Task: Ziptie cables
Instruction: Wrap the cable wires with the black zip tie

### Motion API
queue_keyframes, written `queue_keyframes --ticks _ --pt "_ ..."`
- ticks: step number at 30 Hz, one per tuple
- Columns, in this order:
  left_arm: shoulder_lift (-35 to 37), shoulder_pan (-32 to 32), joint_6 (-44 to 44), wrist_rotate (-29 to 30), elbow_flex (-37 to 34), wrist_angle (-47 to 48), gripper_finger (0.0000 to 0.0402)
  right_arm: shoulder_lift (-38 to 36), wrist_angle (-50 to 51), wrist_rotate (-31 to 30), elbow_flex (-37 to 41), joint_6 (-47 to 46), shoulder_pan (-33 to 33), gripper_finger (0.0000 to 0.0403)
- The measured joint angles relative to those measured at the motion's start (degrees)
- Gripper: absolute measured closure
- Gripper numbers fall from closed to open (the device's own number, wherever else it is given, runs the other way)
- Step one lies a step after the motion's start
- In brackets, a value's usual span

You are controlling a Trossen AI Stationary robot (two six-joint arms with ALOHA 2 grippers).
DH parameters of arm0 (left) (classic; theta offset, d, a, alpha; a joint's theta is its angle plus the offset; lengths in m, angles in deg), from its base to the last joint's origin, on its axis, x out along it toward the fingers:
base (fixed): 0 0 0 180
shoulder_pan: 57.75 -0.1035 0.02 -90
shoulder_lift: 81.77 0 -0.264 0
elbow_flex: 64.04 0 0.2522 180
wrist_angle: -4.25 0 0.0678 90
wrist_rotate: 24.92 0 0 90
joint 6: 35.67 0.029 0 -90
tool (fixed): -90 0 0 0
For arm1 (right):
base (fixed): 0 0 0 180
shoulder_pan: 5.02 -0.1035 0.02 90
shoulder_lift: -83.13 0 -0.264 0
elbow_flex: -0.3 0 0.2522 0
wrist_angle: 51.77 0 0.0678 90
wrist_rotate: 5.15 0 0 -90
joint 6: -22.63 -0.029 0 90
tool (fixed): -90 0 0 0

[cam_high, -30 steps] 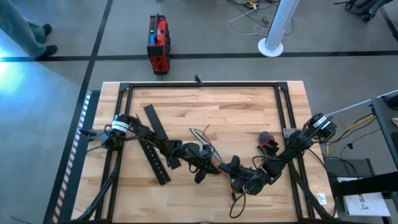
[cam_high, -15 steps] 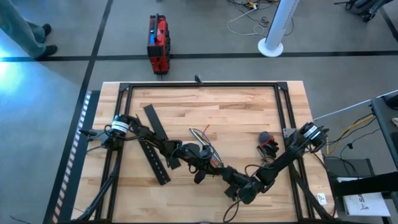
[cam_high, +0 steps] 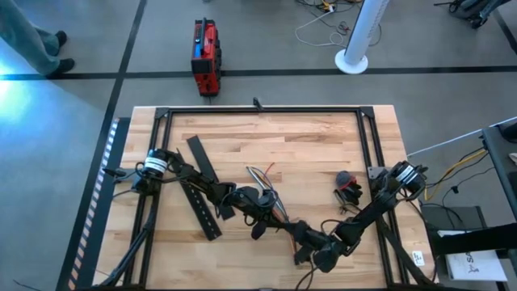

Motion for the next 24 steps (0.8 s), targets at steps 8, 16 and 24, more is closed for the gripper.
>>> queue_keyframes --ticks 8,16,24 --pt "0.0 -0.06 2.81 -1.13 0.0 -0.12 0.0402 -1.23 0.79 -0.58 0.02 -18.16 -0.39 0.039" --pt "-0.05 -0.12 4.46 -0.9 -0.07 1.23 0.0401 -6.46 9.71 8.25 -0.05 -37.79 -0.35 0.0293" --pt "-0.07 0.87 9.31 -1.11 -0.07 1.47 0.0401 -19.25 22.24 22.79 0.0 -54.73 1.23 0.0231"
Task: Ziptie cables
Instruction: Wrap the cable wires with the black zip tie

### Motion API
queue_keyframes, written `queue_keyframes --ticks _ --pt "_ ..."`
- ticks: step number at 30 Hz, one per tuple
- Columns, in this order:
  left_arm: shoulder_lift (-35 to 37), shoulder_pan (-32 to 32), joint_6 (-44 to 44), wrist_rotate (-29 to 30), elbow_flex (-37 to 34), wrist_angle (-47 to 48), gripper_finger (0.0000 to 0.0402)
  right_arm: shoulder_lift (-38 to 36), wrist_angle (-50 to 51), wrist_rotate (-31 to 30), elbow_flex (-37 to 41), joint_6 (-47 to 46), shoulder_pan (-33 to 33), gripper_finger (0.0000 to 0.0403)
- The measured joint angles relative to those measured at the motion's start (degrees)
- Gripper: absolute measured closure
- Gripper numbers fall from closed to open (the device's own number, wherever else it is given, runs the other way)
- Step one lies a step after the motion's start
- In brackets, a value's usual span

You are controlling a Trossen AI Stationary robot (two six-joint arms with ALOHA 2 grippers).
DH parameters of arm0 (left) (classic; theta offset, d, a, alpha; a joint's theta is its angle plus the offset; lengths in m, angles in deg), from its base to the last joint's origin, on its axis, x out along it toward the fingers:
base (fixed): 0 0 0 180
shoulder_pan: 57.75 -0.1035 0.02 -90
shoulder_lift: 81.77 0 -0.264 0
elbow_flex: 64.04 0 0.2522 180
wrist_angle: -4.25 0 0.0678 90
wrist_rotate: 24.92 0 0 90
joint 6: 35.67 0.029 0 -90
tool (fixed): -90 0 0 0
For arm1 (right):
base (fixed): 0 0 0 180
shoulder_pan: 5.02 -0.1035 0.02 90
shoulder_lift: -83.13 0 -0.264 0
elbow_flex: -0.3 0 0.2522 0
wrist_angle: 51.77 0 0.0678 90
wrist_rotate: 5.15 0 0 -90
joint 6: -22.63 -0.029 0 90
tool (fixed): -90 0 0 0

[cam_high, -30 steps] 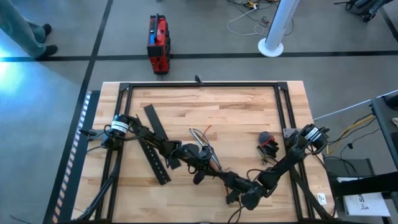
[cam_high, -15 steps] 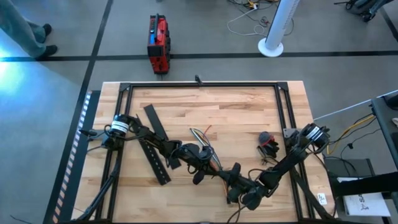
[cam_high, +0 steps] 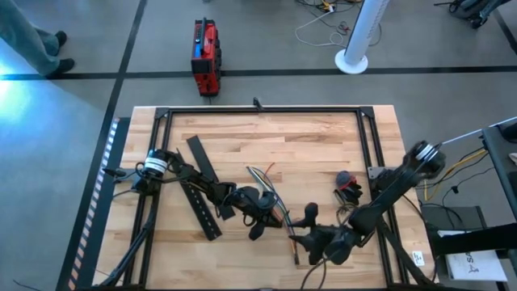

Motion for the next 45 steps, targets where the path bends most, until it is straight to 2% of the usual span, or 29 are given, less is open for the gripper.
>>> queue_keyframes --ticks 3,6,10,15,28,34,45 --pt "0.0 0.69 1.66 -0.04 0.0 0.02 0.0401 -3.21 -0.03 6.53 -0.02 -0.28 1.42 0.0225" --pt "0.0 1.16 3.41 -0.09 0.0 0.0 0.0401 -4.27 0.05 9.22 -0.02 1.38 2.71 0.0225" --pt "0.0 1.54 4.37 -0.07 0.0 -0.02 0.0401 -4.05 0.07 9.64 -0.02 1.9 3.91 0.0231" --pt "0.0 1.9 4.17 -0.09 0.01 -0.02 0.0401 -1.33 0.24 18.25 0.04 1.32 5.39 0.0235" --pt "0.0 2.35 4.15 -0.15 0.2 -0.09 0.0401 -2.67 -0.26 19.76 0.04 11.76 5.71 0.0229" --pt "0.0 2.38 4.17 0.13 0.61 -0.17 0.0402 -2.04 -0.2 26.82 0.42 13.3 8.6 0.0233" --pt "0.0 2.49 4.15 0.2 0.59 -0.08 0.0402 -2.58 -0.39 35.19 0.68 19.82 15.34 0.0226"
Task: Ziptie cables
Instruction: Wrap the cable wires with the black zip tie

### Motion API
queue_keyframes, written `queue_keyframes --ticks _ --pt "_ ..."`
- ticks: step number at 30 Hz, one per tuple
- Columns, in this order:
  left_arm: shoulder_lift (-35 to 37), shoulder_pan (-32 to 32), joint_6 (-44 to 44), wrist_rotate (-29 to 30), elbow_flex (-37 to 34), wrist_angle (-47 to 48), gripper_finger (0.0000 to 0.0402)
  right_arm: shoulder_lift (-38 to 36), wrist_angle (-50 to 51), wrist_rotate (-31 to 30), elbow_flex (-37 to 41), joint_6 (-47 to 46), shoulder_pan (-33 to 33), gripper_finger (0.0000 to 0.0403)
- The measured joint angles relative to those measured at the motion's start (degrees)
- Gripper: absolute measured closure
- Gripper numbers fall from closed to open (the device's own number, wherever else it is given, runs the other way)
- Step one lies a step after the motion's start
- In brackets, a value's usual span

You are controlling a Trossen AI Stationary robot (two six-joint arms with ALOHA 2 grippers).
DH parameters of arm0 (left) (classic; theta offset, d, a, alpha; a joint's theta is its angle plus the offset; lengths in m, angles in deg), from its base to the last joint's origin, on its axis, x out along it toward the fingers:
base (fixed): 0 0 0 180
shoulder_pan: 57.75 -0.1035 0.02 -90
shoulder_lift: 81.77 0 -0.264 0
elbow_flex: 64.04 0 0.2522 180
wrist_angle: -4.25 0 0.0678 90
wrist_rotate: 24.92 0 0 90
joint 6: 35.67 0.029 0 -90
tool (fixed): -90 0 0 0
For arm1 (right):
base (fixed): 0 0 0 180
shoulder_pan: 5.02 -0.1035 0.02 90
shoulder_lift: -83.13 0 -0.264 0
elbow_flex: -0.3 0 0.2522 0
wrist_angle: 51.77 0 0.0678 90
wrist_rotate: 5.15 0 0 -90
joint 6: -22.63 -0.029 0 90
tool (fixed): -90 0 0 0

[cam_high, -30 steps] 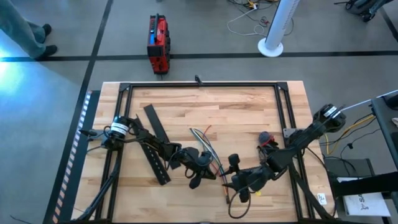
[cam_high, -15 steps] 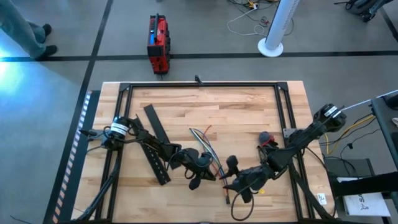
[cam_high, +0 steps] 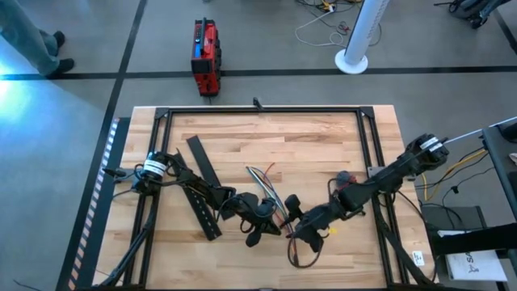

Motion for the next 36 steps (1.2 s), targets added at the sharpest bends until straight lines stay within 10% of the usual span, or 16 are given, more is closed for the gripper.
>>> queue_keyframes --ticks 36 --pt "0.0 0.04 0.0 0.04 0.0 0.49 0.0402 4.92 -1.98 12.99 0.46 -2.37 6.19 0.0311"
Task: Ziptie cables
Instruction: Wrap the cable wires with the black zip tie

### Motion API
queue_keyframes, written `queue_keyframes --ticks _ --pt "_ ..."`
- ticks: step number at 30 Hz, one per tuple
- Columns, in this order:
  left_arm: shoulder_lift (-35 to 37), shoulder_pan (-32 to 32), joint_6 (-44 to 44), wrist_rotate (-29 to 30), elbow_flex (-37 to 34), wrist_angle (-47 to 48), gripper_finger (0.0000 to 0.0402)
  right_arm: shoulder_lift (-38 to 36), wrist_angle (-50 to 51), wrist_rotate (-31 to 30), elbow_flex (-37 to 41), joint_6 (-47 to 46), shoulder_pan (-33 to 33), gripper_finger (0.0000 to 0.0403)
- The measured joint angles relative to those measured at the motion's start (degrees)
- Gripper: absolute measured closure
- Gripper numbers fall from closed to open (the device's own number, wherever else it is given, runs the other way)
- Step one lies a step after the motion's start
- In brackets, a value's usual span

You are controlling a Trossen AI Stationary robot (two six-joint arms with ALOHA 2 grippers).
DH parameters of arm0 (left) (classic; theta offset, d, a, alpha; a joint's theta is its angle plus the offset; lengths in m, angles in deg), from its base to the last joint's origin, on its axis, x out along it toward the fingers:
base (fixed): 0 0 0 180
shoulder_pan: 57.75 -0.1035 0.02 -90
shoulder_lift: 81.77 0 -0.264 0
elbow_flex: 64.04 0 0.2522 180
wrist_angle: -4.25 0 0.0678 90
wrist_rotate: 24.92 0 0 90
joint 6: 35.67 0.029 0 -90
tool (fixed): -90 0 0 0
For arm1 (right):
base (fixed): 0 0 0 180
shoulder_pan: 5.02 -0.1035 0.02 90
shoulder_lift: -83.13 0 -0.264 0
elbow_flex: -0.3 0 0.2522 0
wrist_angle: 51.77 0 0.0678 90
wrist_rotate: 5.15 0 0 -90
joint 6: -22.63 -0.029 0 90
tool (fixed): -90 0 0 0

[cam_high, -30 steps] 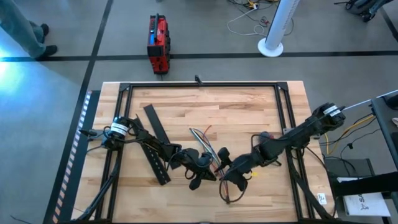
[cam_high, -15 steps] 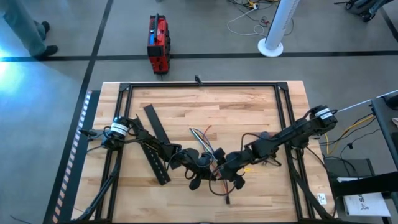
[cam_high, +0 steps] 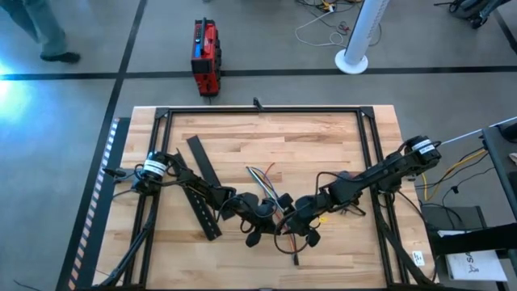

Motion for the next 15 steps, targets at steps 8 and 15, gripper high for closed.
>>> queue_keyframes --ticks 8,15 --pt "0.0 0.0 -0.01 0.09 0.0 -0.08 0.0402 1.07 0.15 -0.02 -0.01 0.01 0.0 0.0332" --pt "0.0 0.0 -0.02 0.11 0.0 -0.2 0.0402 1.2 0.23 -0.39 -0.02 0.01 0.0 0.0353"
